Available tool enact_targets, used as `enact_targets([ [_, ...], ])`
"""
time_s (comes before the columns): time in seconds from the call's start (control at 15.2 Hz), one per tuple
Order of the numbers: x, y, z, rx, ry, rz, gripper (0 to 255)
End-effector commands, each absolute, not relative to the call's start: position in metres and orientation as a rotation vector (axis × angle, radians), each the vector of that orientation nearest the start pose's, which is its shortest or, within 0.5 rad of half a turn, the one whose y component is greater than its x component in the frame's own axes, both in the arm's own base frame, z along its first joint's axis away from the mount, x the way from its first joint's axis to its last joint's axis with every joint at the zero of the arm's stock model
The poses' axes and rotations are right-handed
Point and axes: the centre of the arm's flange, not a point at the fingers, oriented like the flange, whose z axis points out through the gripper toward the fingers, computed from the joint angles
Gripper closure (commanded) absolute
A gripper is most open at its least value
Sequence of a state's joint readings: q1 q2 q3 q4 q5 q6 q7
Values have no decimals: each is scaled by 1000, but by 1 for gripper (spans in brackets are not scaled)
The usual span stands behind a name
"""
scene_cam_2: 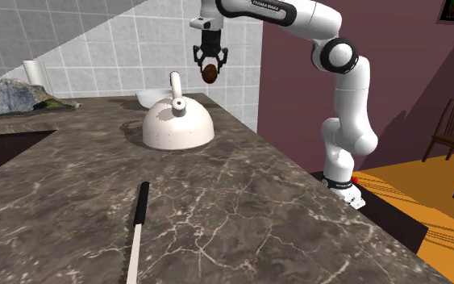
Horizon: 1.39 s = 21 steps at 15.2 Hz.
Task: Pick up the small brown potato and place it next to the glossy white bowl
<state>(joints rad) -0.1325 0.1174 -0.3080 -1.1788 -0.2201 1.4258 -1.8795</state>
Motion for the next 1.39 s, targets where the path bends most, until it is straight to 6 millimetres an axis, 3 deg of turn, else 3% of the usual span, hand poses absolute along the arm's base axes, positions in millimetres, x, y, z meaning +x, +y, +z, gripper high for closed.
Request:
enact_targets([
  [0.0,506,-278,733,-2567,-2158,297,255],
  [0.33,503,-344,733,-2567,-2158,297,255],
  [0.4,502,-366,733,-2567,-2158,297,255],
  [1.32,502,-366,659,-2567,-2158,297,255],
])
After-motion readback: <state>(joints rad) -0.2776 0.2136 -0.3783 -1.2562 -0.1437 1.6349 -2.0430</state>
